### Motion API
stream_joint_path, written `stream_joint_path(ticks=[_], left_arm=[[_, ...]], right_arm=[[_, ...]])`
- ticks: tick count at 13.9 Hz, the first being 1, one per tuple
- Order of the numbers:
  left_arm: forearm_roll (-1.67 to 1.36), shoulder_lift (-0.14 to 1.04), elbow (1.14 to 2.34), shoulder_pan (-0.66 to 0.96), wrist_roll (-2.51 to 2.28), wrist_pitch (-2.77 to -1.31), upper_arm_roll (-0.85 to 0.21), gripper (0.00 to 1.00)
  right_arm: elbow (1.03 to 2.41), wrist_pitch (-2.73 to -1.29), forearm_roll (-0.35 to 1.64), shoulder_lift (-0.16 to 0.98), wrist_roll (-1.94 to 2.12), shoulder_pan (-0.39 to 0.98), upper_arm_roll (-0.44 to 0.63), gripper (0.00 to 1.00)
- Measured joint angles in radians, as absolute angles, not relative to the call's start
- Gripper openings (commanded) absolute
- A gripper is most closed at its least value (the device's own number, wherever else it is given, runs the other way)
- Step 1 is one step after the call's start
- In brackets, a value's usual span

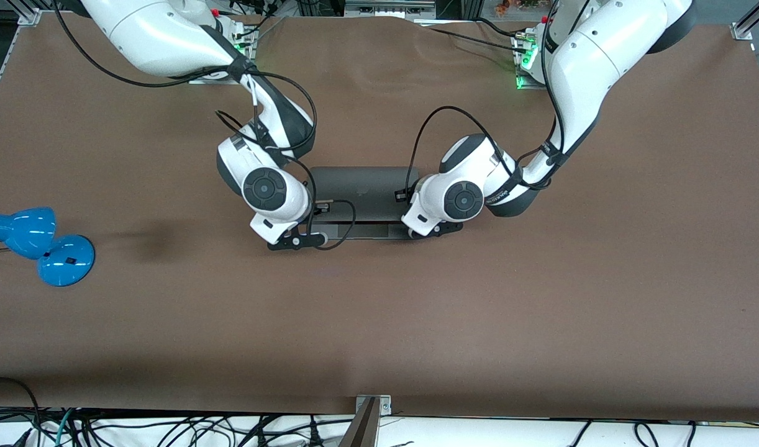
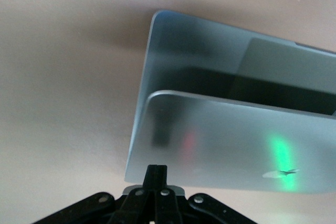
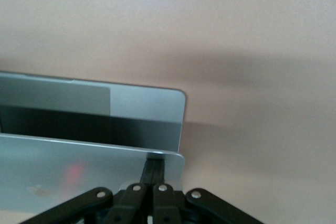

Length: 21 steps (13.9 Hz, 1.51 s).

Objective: Close laptop with both arms from behind

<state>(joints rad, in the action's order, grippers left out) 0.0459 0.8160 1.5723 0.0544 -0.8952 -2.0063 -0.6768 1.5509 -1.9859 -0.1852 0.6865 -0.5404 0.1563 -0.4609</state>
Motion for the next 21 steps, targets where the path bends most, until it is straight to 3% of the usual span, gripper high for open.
stream_joint_path(ticks=[13,14,15,16,18,19,21], left_arm=[[0.118,0.926,1.526,0.076,-0.896,-2.074,-0.643,0.0],[0.118,0.926,1.524,0.077,-0.896,-2.074,-0.641,0.16],[0.118,0.926,1.524,0.078,-0.896,-2.074,-0.641,0.78],[0.118,0.926,1.522,0.078,-0.896,-2.077,-0.639,1.0],[0.118,0.927,1.513,0.078,-0.895,-2.082,-0.634,1.0],[0.119,0.926,1.508,0.077,-0.895,-2.082,-0.631,1.0],[0.119,0.923,1.496,0.075,-0.895,-2.081,-0.63,1.0]], right_arm=[[1.517,-2.149,-0.247,0.839,-0.54,0.163,-0.449,0.0],[1.516,-2.153,-0.252,0.841,-0.54,0.164,-0.449,0.0],[1.515,-2.153,-0.253,0.841,-0.539,0.164,-0.449,0.0],[1.514,-2.153,-0.253,0.841,-0.538,0.164,-0.449,0.0],[1.51,-2.157,-0.253,0.842,-0.538,0.161,-0.449,0.59],[1.504,-2.158,-0.253,0.841,-0.538,0.156,-0.449,1.0],[1.486,-2.156,-0.251,0.833,-0.538,0.138,-0.449,1.0]])
